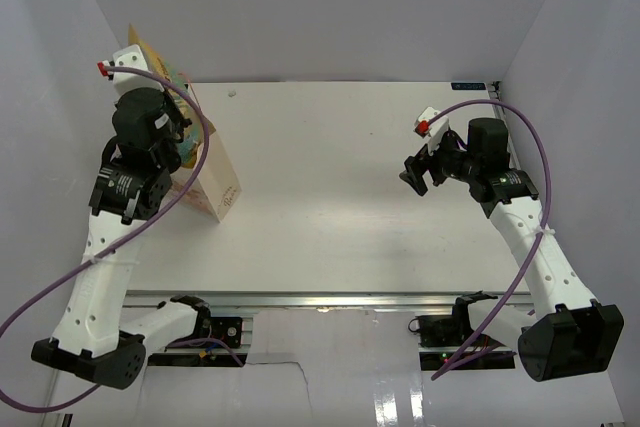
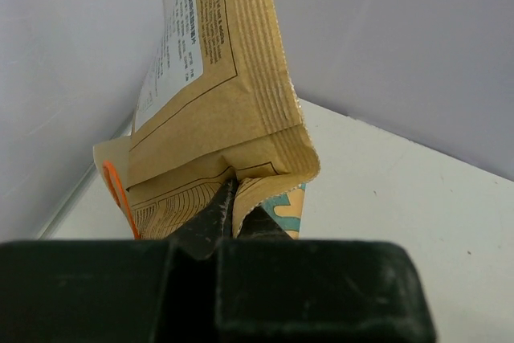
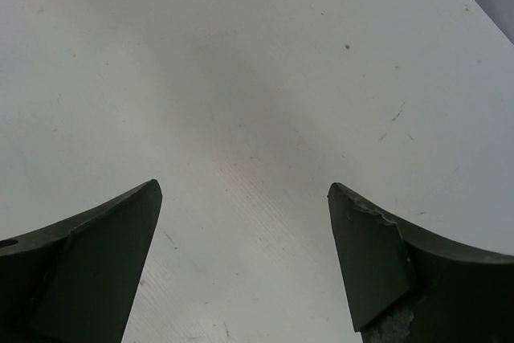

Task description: Place the snacks into the paper bag

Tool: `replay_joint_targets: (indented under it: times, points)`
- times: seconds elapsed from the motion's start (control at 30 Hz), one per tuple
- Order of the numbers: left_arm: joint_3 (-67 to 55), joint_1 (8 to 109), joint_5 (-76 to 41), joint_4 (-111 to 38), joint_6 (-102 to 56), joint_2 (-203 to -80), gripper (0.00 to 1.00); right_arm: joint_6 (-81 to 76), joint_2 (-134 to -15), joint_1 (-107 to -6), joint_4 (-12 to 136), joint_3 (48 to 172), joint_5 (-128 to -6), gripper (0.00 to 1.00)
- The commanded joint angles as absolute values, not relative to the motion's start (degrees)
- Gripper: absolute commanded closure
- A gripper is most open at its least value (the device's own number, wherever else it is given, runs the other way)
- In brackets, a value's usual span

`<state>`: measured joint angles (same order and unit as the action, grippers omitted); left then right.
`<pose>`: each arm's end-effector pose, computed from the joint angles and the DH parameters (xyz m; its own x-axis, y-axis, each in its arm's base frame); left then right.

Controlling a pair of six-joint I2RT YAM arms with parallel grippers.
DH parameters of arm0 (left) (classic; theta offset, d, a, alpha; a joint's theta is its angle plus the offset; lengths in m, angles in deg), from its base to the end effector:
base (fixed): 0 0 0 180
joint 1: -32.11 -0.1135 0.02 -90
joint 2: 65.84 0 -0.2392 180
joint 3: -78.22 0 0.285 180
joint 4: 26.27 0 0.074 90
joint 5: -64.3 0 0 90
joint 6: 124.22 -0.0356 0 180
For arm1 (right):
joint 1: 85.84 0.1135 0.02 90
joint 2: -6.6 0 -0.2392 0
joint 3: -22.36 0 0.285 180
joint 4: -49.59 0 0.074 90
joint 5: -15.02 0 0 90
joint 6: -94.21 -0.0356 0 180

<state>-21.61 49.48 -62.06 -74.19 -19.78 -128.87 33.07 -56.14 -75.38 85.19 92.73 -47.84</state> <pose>0.2358 -0.0516 0.4776 -0.0998 -0.1792 -0.9787 -0.3507 0.9268 -0.1340 0.2785 0.0679 0.3144 -0.1347 -0.4617 -0.8768 -0.7111 0.6613 -0.2389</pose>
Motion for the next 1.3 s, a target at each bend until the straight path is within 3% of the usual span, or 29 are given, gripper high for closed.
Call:
replay_joint_targets:
  times: [0.0, 0.67, 0.77, 0.8, 0.83, 0.93, 1.0, 1.13, 1.27]
  points:
    - [-19.01, 49.52, -54.62, -69.37, -21.91, -123.59, 1.0, 32.78, -56.24, -75.73, 83.28, 92.26, -46.68, 0.1]
    - [-3.55, 49.52, -51.1, -70.86, -17.08, -116.29, 1.0, 32.42, -55.62, -75.73, 83.28, 90.5, -45.97, 0.1]
    - [-2.66, 49.52, -51.36, -70.95, -16.29, -116.38, 0.81, 32.51, -55.53, -75.73, 83.28, 90.24, -45.89, 0.1]
    - [-3.1, 49.6, -51.53, -71.03, -16.2, -116.64, 0.54, 32.51, -55.53, -75.73, 83.28, 90.15, -45.88, 0.1]
    - [-3.62, 49.52, -51.71, -71.12, -16.11, -117.08, 0.39, 32.6, -55.45, -75.73, 83.28, 90.15, -45.8, 0.1]
    - [-7.03, 49.52, -51.8, -71.3, -16.46, -118.22, 0.08, 32.6, -55.36, -75.73, 83.28, 90.06, -45.45, 0.1]
    - [-10.03, 49.52, -51.1, -71.47, -17.51, -120.33, 0.03, 32.69, -55.27, -75.73, 83.37, 90.06, -45.27, 0.1]
    - [-22.39, 49.6, -46.28, -72.52, -19.62, -124.2, 0.02, 33.04, -54.83, -75.73, 83.45, 90.06, -47.19, 0.1]
    - [-27.8, 49.52, -28.99, -71.22, -20.51, -125.43, 0.02, 28.5, -54.92, -75.73, 82.49, 90.76, -54.13, 0.1]
